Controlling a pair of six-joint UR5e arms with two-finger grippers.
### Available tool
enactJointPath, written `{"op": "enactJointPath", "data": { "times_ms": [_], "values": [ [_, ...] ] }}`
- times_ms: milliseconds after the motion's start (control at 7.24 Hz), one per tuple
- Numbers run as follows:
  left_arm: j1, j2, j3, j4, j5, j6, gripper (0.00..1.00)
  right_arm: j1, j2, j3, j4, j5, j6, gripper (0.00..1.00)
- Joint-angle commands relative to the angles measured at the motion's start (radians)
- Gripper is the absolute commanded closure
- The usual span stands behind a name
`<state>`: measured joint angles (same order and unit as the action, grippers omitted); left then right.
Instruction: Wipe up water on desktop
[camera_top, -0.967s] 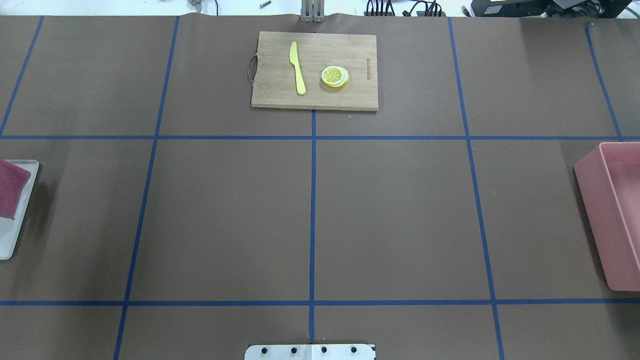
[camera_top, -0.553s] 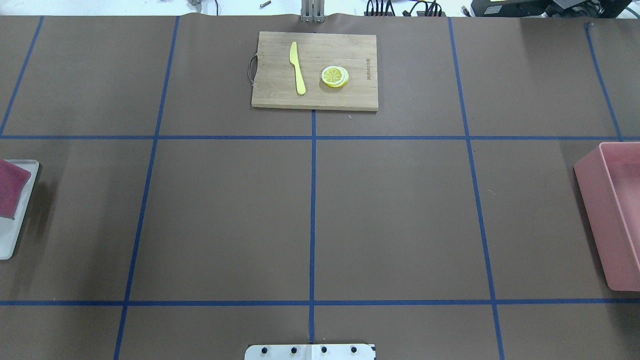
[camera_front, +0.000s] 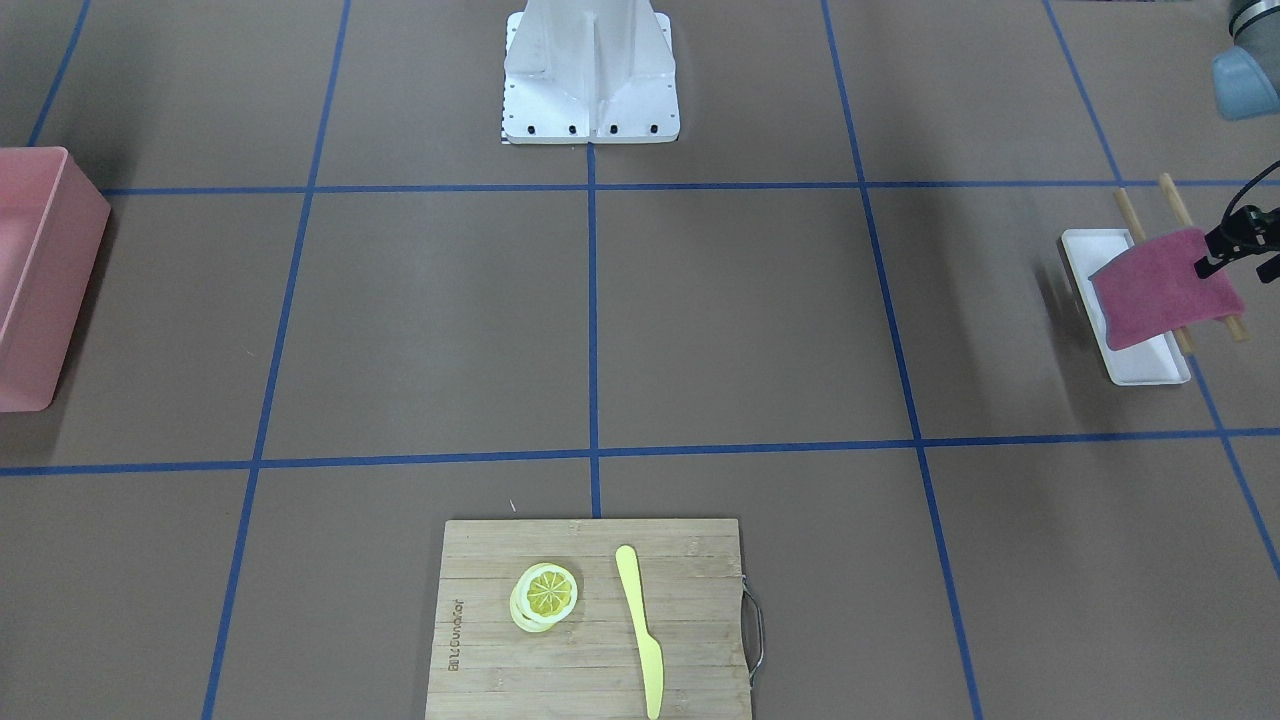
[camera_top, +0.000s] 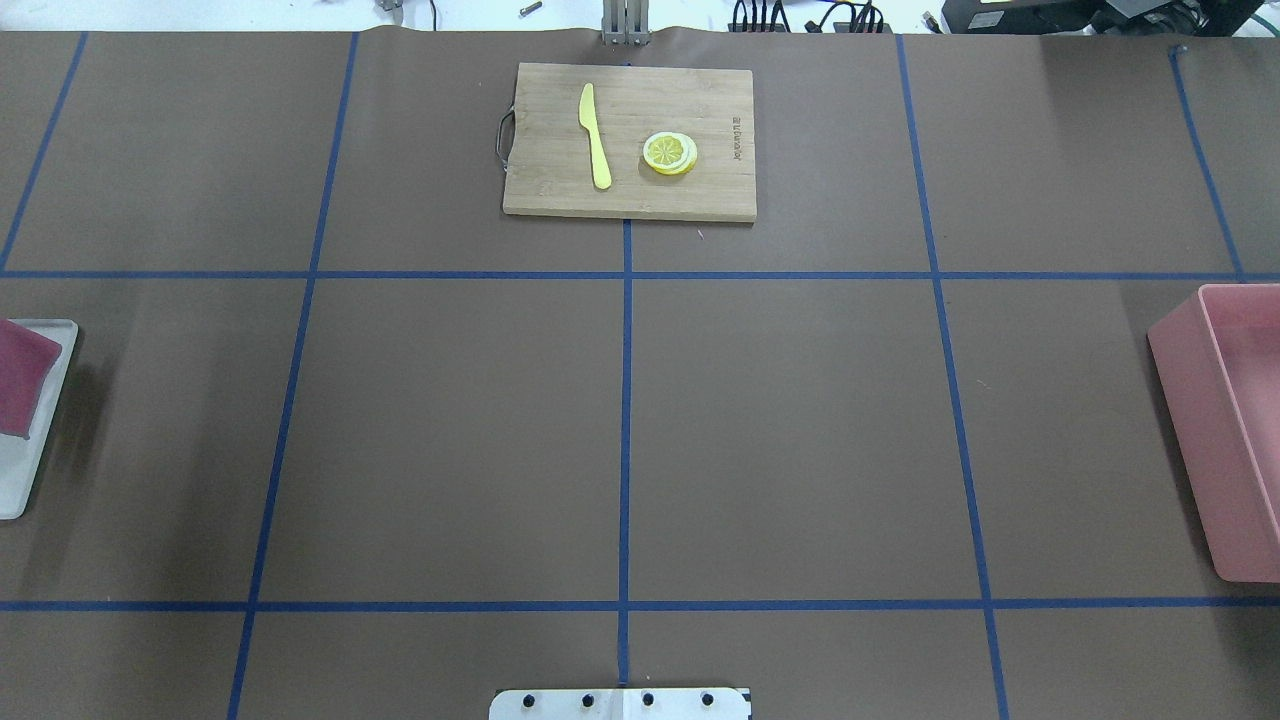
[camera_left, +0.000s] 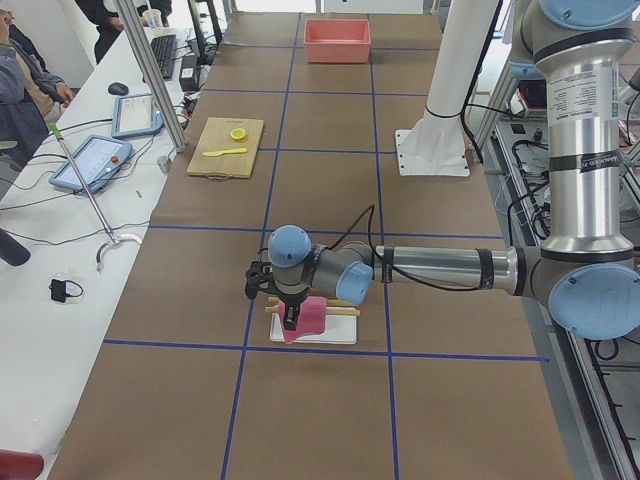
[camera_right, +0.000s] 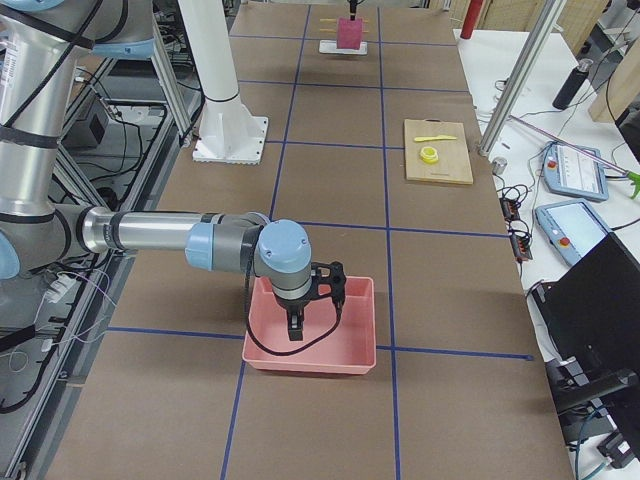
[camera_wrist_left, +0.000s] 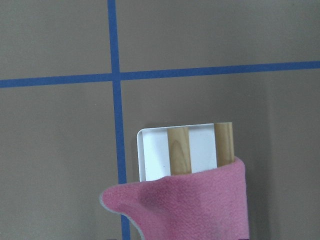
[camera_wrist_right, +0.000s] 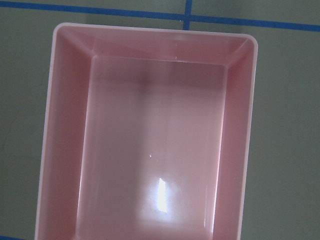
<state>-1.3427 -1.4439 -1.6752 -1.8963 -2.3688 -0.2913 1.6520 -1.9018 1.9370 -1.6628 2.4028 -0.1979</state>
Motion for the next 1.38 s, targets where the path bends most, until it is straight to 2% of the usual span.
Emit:
{"op": "enactJointPath", "data": {
  "times_ms": [0,276,414,553,829,967,1105,1243],
  "values": [
    [0.011,0.0,-0.001,0.0,-0.001,0.0,0.34,0.0,-0.002,-0.001,0.0,-0.002,0.0,0.0],
    [0.011,-0.001,-0.006,-0.003,-0.015,-0.018,0.79,0.0,-0.002,-0.001,-0.002,-0.002,0.0,0.0],
    [0.011,-0.001,-0.011,-0.003,-0.017,-0.025,0.95,0.0,-0.002,-0.006,-0.002,-0.002,0.0,0.0],
    [0.011,-0.001,-0.011,-0.003,-0.02,-0.023,1.0,0.0,-0.002,-0.012,-0.002,-0.002,0.0,0.0],
    [0.01,0.0,-0.029,-0.007,-0.02,-0.025,1.0,-0.001,0.0,-0.015,-0.002,-0.001,0.0,0.0],
    [0.008,0.002,-0.067,0.002,-0.023,-0.028,1.0,-0.001,0.001,-0.015,-0.002,0.002,0.001,0.0],
    [0.005,-0.006,-0.142,0.072,-0.079,-0.072,1.0,-0.001,0.004,-0.015,0.0,0.004,0.003,0.0],
    [0.007,-0.018,-0.232,0.159,-0.082,-0.104,1.0,-0.001,0.006,-0.012,0.001,0.005,0.005,0.0]
  ]
}}
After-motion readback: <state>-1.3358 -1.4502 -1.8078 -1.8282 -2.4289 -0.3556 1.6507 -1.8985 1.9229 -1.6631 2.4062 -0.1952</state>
